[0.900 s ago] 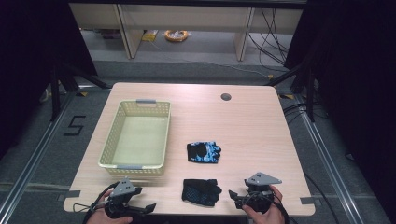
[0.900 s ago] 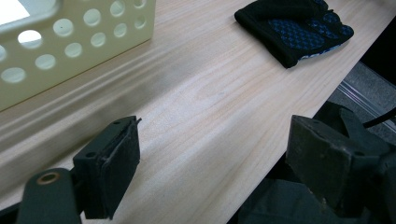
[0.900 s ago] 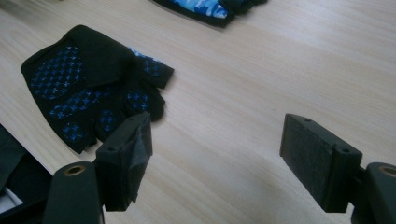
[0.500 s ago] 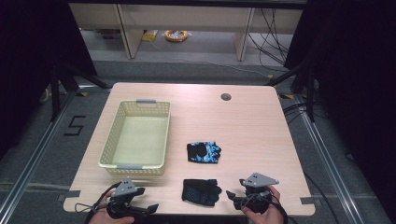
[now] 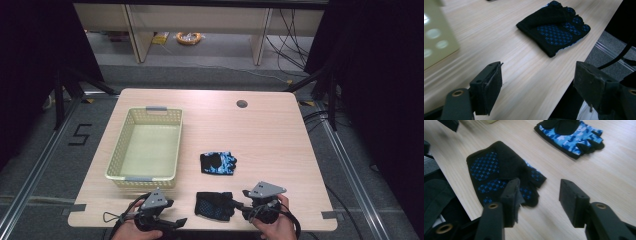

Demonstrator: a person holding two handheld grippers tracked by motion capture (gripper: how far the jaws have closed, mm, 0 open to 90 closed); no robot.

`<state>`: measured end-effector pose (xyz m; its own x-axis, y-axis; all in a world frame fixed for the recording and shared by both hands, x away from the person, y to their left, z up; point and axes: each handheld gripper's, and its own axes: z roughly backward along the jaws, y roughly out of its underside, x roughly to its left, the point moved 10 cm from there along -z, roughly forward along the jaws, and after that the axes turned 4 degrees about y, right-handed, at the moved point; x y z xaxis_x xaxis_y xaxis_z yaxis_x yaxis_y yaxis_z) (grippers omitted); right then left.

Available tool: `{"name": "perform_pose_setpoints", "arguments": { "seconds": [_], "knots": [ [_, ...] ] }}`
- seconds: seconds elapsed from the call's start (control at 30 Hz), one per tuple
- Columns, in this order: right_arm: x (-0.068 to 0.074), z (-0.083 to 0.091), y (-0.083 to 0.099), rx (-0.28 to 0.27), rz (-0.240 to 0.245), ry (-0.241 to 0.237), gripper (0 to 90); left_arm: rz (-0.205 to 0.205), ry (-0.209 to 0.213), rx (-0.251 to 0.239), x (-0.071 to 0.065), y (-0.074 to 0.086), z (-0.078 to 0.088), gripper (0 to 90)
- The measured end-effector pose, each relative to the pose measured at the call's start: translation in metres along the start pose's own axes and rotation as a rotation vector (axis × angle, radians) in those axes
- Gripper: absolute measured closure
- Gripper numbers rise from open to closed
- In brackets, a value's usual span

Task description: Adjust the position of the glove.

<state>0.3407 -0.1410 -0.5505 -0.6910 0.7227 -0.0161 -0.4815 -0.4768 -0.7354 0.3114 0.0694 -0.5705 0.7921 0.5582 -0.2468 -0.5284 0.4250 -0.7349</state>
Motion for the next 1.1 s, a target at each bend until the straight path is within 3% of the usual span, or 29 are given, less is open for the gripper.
{"name": "perform_pose_setpoints", "arguments": {
  "seconds": [0.03, 0.07, 0.13, 0.17, 0.23, 0.27, 0.3, 0.4, 0.43, 0.53, 0.57, 0.6, 0.63, 0.7, 0.8, 0.87, 0.93, 0.97, 1.07, 1.1],
  "knots": [
    [0.002, -0.002, 0.0, 0.005, -0.016, -0.009, 55.0, 0.014, 0.013, -0.021, -0.005, -0.003, -0.004, 23.8],
    [0.002, -0.005, 0.0, 0.012, -0.001, -0.014, 56.9, -0.003, 0.018, -0.022, -0.007, -0.005, -0.007, 24.5],
    [0.005, -0.007, 0.001, 0.027, -0.018, -0.021, 57.7, 0.002, 0.021, -0.013, -0.009, -0.006, -0.009, 26.4],
    [0.004, -0.012, 0.0, 0.037, 0.0, -0.018, 59.6, -0.014, 0.031, -0.009, -0.012, -0.008, -0.014, 28.5],
    [0.006, -0.015, 0.0, 0.047, -0.013, -0.025, 61.1, -0.041, 0.041, -0.006, -0.014, -0.01, -0.018, 31.2],
    [0.007, -0.016, 0.0, 0.059, -0.026, -0.027, 61.6, -0.026, 0.037, -0.014, -0.015, -0.012, -0.02, 33.6],
    [0.006, -0.018, -0.001, 0.061, -0.016, -0.029, 62.1, -0.054, 0.038, -0.001, -0.014, -0.012, -0.021, 35.1],
    [0.007, -0.024, 0.0, 0.071, -0.017, -0.035, 63.0, -0.037, 0.037, 0.005, -0.016, -0.013, -0.025, 37.4],
    [0.008, -0.028, 0.0, 0.083, -0.016, -0.036, 63.4, -0.065, 0.037, 0.009, -0.015, -0.016, -0.028, 38.0],
    [0.01, -0.032, -0.002, 0.087, -0.039, -0.041, 64.0, -0.055, 0.034, 0.01, -0.016, -0.018, -0.031, 39.6],
    [0.012, -0.035, -0.002, 0.1, -0.031, -0.052, 64.5, -0.046, 0.042, 0.014, -0.018, -0.019, -0.036, 39.6],
    [0.01, -0.037, 0.0, 0.114, -0.007, -0.048, 65.3, -0.069, 0.042, 0.023, -0.017, -0.02, -0.038, 39.7],
    [0.013, -0.038, 0.002, 0.124, -0.022, -0.053, 66.2, -0.045, 0.048, 0.022, -0.019, -0.02, -0.041, 40.4],
    [0.014, -0.04, 0.004, 0.14, -0.015, -0.058, 68.8, -0.073, 0.045, 0.058, -0.018, -0.017, -0.044, 43.1],
    [0.013, -0.043, 0.003, 0.113, -0.009, -0.049, 74.7, -0.093, 0.035, 0.05, -0.021, -0.019, -0.048, 47.3],
    [0.012, -0.042, 0.003, 0.113, 0.016, -0.062, 80.7, -0.144, 0.017, 0.066, -0.018, -0.019, -0.047, 52.0],
    [0.014, -0.043, 0.003, 0.102, 0.016, -0.069, 84.8, -0.147, -0.001, 0.062, -0.018, -0.019, -0.048, 57.0],
    [0.017, -0.043, 0.002, 0.098, 0.004, -0.069, 85.5, -0.181, -0.012, 0.067, -0.016, -0.019, -0.047, 60.7],
    [0.017, -0.042, 0.002, 0.112, 0.02, -0.071, 86.2, -0.174, -0.011, 0.059, -0.019, -0.019, -0.046, 71.1],
    [0.016, -0.044, 0.001, 0.085, 0.015, -0.06, 86.3, -0.217, -0.015, 0.066, -0.018, -0.021, -0.044, 73.5]
  ]
}}
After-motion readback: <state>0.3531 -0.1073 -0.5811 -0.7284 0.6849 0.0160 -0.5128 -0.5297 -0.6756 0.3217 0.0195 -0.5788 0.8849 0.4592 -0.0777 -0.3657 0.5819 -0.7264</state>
